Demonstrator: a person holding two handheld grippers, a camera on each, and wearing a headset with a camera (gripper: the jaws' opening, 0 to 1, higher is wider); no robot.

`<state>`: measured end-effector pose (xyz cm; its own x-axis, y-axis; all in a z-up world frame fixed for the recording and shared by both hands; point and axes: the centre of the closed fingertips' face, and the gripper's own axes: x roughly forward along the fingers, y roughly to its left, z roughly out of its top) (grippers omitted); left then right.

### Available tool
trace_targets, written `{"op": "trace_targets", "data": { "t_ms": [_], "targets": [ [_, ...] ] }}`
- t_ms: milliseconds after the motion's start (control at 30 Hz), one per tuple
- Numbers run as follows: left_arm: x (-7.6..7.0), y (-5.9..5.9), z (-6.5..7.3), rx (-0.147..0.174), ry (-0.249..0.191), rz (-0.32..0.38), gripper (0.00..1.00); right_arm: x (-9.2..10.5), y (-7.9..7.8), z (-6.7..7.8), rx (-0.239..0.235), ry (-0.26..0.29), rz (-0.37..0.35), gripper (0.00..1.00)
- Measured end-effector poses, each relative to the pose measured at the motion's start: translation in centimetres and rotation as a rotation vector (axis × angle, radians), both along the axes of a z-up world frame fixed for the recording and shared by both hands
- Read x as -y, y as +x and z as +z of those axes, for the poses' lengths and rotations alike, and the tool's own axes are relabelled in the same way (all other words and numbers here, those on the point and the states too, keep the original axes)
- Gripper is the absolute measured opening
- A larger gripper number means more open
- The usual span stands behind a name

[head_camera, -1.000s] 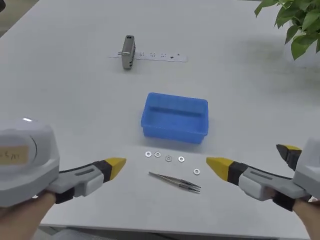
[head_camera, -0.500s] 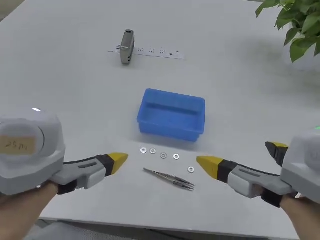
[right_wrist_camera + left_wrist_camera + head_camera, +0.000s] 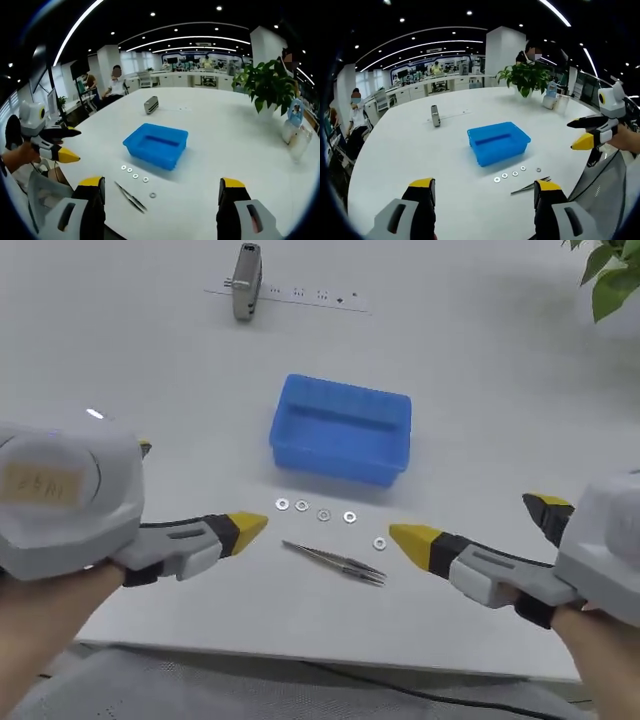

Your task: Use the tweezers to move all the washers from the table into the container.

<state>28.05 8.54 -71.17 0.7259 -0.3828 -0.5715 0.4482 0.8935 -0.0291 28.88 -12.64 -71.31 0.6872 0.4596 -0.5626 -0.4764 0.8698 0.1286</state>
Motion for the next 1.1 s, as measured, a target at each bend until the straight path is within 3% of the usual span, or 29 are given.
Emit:
{"op": "trace_targets", "data": {
  "t_ms": [67,200,333,433,600,667,700,867,967,1033,1100],
  "targets": [
    [0.6,0.2,-0.3,-0.005,-0.007,-0.029,0.79,0.1,0.0,-0.3,-0.010,0.000,-0.002,0.93],
    [1.8,0.6,-1.2,-0.021,0.017,-0.092,0.73,-0.3,0.2,-0.5,-0.029,0.066,-0.017,0.92],
    [3.2,0.6,-2.5,-0.059,0.038,-0.187,0.64,-0.3,0.2,-1.2,-0.036,0.033,-0.006,0.90],
    [4.2,0.4,-3.4,-0.083,0.051,-0.262,0.53,-0.3,-0.1,-1.9,-0.048,0.010,0.005,0.90],
    [5.6,-0.1,-5.5,-0.135,0.103,-0.406,0.36,-0.4,-0.6,-2.5,-0.067,0.016,0.013,0.88],
    [5.8,0.0,-6.1,-0.139,0.119,-0.431,0.35,-0.4,-0.7,-2.8,-0.076,0.019,0.013,0.87],
    [6.1,-0.3,-6.7,-0.163,0.121,-0.470,0.31,-0.5,-0.6,-2.8,-0.080,0.025,0.011,0.87],
    [6.7,-0.1,-8.5,-0.160,0.182,-0.561,0.18,-0.9,-0.6,-3.0,-0.090,0.042,0.023,0.85],
    [7.3,-0.4,-9.8,-0.189,0.213,-0.621,0.19,-1.3,-0.7,-3.4,-0.102,0.039,0.040,0.84],
    [7.4,-0.2,-10.2,-0.160,0.252,-0.666,0.15,-1.6,-0.9,-3.9,-0.117,0.034,0.056,0.84],
    [7.5,-0.1,-10.6,-0.160,0.261,-0.669,0.10,-1.7,-1.0,-4.2,-0.127,0.023,0.068,0.83]
  ]
}}
